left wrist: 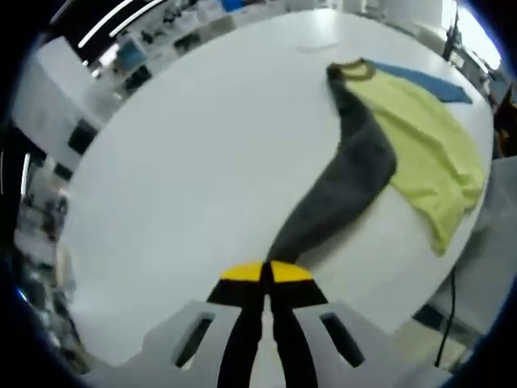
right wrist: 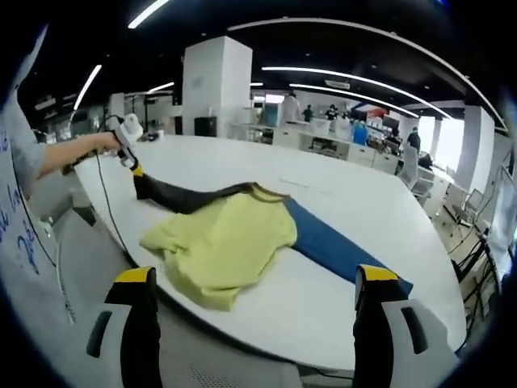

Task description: Fold the garment on the visible template until the final outline fits inside the template.

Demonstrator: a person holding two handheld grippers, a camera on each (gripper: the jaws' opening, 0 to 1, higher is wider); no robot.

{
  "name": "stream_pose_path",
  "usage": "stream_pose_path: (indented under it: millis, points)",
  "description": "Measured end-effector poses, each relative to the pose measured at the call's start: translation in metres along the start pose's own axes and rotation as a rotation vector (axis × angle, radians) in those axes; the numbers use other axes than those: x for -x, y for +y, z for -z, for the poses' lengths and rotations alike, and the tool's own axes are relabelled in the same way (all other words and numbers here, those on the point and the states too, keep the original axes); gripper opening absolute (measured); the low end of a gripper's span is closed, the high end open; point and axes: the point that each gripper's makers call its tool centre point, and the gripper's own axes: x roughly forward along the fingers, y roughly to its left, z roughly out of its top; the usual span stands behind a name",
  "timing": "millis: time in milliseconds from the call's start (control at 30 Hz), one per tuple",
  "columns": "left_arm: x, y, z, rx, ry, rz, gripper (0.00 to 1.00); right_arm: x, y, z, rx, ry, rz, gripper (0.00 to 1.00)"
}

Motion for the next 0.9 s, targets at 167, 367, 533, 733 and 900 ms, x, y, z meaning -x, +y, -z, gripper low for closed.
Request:
stream_pose_path:
  millis: [167,367,533,733,900]
  points:
    - [-0.007,0.007,0.001,-0.012,0.017,-0.002,0.0,0.0,0.002,-0.002,-0.003,0.005,0.014,1.0]
    - [-0.015,0.016,0.003,-0.018,0.032,-0.004,0.0,-0.001,0.003,0.002,0.0,0.037,0.025,1.0]
    - [-0.019,0.029,0.005,-0.036,0.048,-0.013,0.0,-0.003,0.004,0.002,0.002,0.046,0.035,1.0]
    - [-0.021,0.055,0.001,-0.048,0.064,-0.035,0.0,-0.006,0.005,-0.001,0.005,0.055,0.052,1.0]
    - [-0.025,0.068,-0.003,-0.072,0.084,-0.051,0.0,-0.006,0.009,0.0,0.0,0.065,0.06,1.0]
